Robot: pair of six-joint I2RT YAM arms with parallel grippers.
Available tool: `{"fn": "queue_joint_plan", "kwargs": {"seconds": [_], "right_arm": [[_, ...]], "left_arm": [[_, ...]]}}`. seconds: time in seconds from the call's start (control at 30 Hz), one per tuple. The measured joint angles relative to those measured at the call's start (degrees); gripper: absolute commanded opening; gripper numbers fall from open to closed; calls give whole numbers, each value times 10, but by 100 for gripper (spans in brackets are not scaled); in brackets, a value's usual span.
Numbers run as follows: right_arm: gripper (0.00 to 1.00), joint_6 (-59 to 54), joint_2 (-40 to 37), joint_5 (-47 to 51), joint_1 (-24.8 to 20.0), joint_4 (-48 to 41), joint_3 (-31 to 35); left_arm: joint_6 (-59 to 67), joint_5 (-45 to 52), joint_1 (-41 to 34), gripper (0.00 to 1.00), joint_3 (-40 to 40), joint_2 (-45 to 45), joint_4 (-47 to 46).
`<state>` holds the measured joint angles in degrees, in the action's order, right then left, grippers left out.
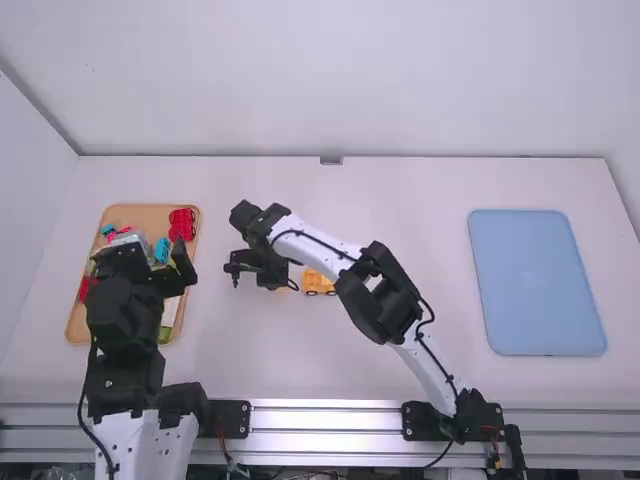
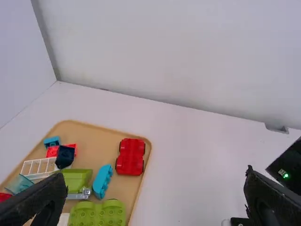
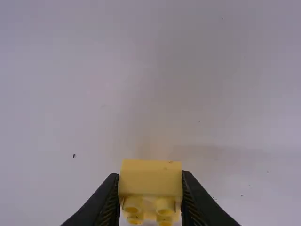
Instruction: Assemble lego blocks to make yellow taxi
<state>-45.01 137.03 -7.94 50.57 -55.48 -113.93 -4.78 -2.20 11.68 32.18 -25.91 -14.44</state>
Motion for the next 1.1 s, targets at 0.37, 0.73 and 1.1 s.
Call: {"fn": "queue_joint_plan", "kwargs": {"seconds": [0.37, 0.73, 1.1], "right_arm": [[99, 0, 0, -1, -7, 0, 0], [99, 32, -1, -14, -39, -26, -57], [98, 130, -146, -80, -187, 154, 61]], "left_arm": [[-2, 0, -1, 99, 0, 0, 1], [-2, 4, -1, 99, 0, -12, 4], [23, 106, -1, 99, 5, -176, 87]]}}
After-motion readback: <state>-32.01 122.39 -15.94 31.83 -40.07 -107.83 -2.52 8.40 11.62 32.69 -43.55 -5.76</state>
